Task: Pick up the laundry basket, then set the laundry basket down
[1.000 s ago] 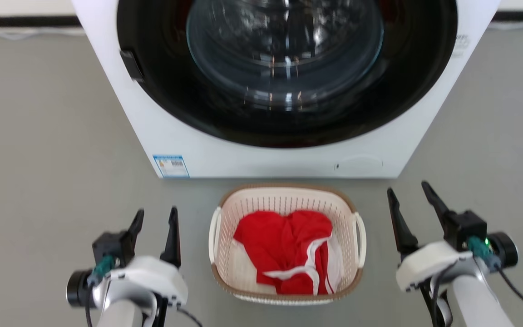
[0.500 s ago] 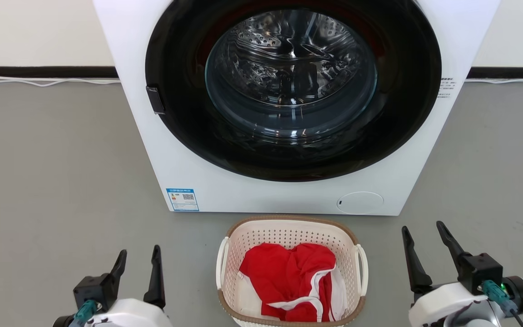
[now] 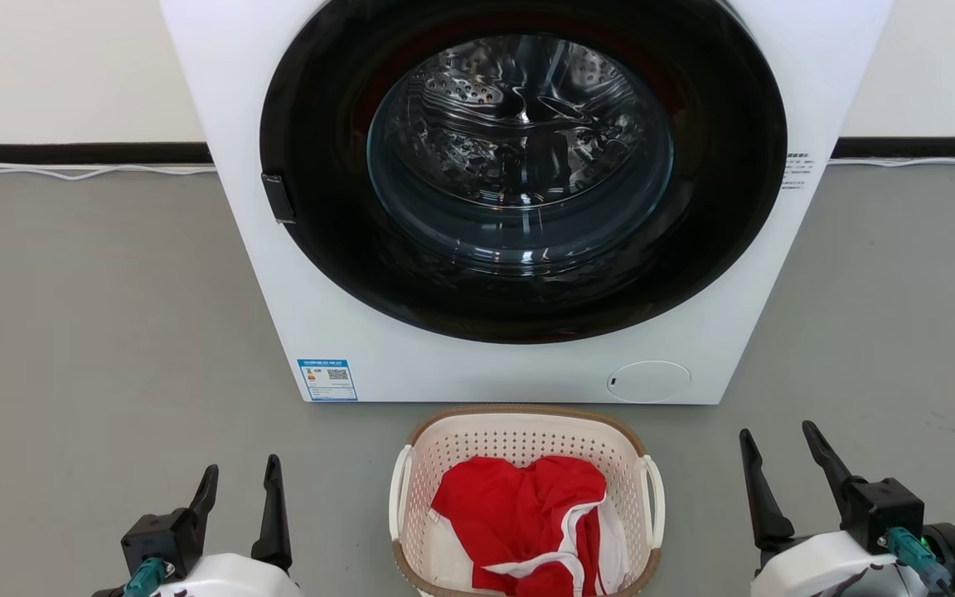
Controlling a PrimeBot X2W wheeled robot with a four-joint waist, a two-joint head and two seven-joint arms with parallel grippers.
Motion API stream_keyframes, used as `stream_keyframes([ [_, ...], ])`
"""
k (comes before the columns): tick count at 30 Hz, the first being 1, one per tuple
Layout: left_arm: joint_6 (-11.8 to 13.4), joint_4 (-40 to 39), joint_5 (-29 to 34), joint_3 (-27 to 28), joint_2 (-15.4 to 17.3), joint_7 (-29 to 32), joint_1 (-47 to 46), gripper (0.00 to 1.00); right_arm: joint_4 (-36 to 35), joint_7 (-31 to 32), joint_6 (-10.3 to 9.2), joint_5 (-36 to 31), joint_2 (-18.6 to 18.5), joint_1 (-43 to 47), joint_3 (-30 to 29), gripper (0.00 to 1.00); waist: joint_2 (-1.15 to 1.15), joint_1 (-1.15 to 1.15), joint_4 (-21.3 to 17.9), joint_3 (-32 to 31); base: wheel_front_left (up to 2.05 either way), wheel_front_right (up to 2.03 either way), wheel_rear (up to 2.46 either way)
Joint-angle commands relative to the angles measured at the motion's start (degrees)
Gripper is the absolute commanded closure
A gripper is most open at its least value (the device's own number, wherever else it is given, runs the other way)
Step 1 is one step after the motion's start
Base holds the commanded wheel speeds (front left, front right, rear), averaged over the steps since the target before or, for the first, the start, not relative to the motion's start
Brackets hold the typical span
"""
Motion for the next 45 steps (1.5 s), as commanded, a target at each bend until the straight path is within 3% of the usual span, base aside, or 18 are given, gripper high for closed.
stream_keyframes([
  [1,0.5,-1.2,0.0,1.7,0.6,-0.3,-1.5,0.00,-1.3,-0.8,0.35,0.2,-0.2,-1.0,1.3,0.00,-0.01,0.00,-0.1,-0.1,0.00,0.00,0.00],
  [7,0.7,-0.5,-0.3,1.4,0.6,-0.3,-1.3,0.00,-1.1,-0.8,0.35,0.1,-0.2,-0.9,1.1,0.00,-0.01,0.00,-0.3,-0.5,0.00,0.00,0.00],
  [8,0.1,0.8,-0.1,-0.2,0.0,0.0,0.0,1.00,0.2,0.0,0.00,0.0,0.0,0.0,-0.2,1.00,-0.01,0.00,-0.3,-0.5,0.00,0.00,0.00],
  [18,-0.4,2.7,-4.6,0.5,-0.3,1.6,0.1,1.00,1.9,1.8,-0.03,5.2,0.2,0.4,-0.8,1.00,-0.01,0.13,-0.4,-0.6,0.00,0.00,0.00],
  [22,-0.7,2.3,-7.2,0.6,-0.3,2.1,0.0,1.00,1.4,2.3,-0.02,8.4,0.2,0.5,-0.6,1.00,-0.01,0.01,-0.5,-0.5,0.00,0.00,0.00],
  [45,-2.1,0.3,-21.8,1.6,-0.1,5.8,-0.8,1.00,-0.8,5.7,0.06,25.8,0.1,0.1,-0.5,1.00,-0.01,0.00,-0.8,-0.2,0.00,0.00,0.00],
])
